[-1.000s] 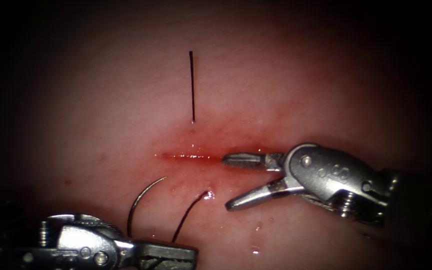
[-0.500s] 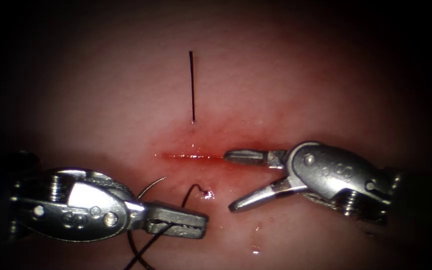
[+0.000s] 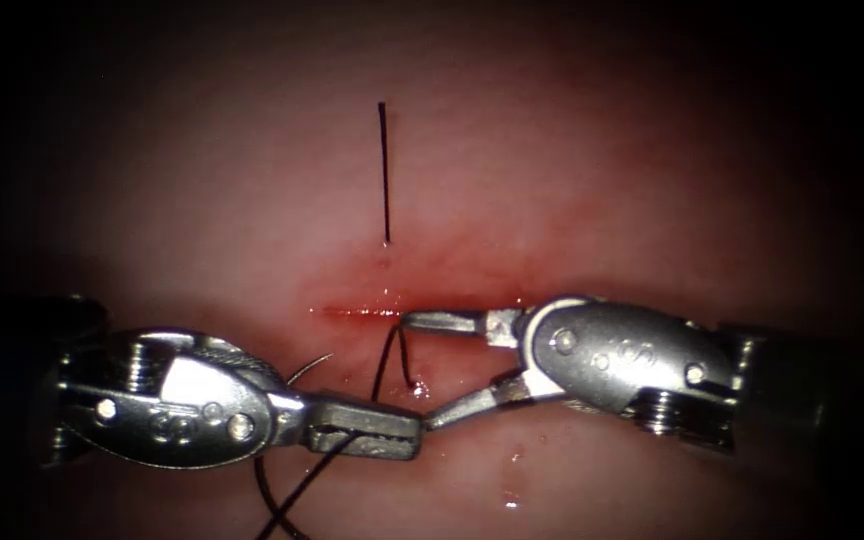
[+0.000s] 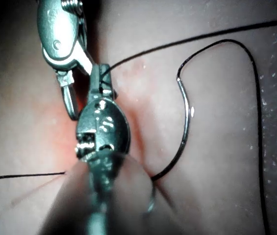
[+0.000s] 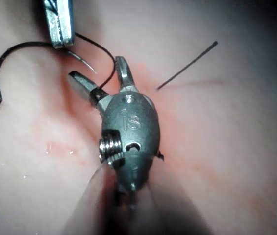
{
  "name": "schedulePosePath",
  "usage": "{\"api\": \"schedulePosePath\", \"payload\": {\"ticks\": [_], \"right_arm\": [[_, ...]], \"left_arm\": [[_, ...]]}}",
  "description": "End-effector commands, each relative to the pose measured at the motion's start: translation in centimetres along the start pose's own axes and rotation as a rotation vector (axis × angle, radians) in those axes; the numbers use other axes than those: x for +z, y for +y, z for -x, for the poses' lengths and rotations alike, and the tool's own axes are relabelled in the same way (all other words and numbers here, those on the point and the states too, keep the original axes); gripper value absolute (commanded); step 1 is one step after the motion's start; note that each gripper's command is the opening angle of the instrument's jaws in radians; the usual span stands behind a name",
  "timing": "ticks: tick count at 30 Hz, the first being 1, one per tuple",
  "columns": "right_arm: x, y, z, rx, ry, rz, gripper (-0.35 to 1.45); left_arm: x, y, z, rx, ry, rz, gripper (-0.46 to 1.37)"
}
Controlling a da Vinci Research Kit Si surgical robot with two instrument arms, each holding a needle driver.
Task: Wound Closure
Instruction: Handoff a longer length of suture to the left gripper using the right gripper
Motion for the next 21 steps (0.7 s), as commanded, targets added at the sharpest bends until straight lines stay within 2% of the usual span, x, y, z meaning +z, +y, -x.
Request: {"api": "schedulePosePath", "payload": {"ticks": [1, 10, 16, 21], "right_arm": [[0.01, 0.02, 0.00, -0.021, 0.002, 0.011, 0.88], [0.14, 0.04, -0.04, -0.118, 0.009, 0.034, 0.88], [0.27, 0.04, -0.07, -0.136, 0.016, 0.021, 0.88], [0.28, 0.05, -0.12, -0.144, 0.023, 0.022, 0.84]], "left_arm": [[0.01, -0.02, 0.01, 0.000, 0.001, 0.008, -0.35], [0.10, -0.10, 0.02, -0.015, 0.003, 0.003, -0.35], [0.09, -0.14, 0.05, -0.019, 0.005, 0.006, -0.35], [0.08, -0.12, 0.05, -0.030, 0.005, 0.007, -0.35]]}}
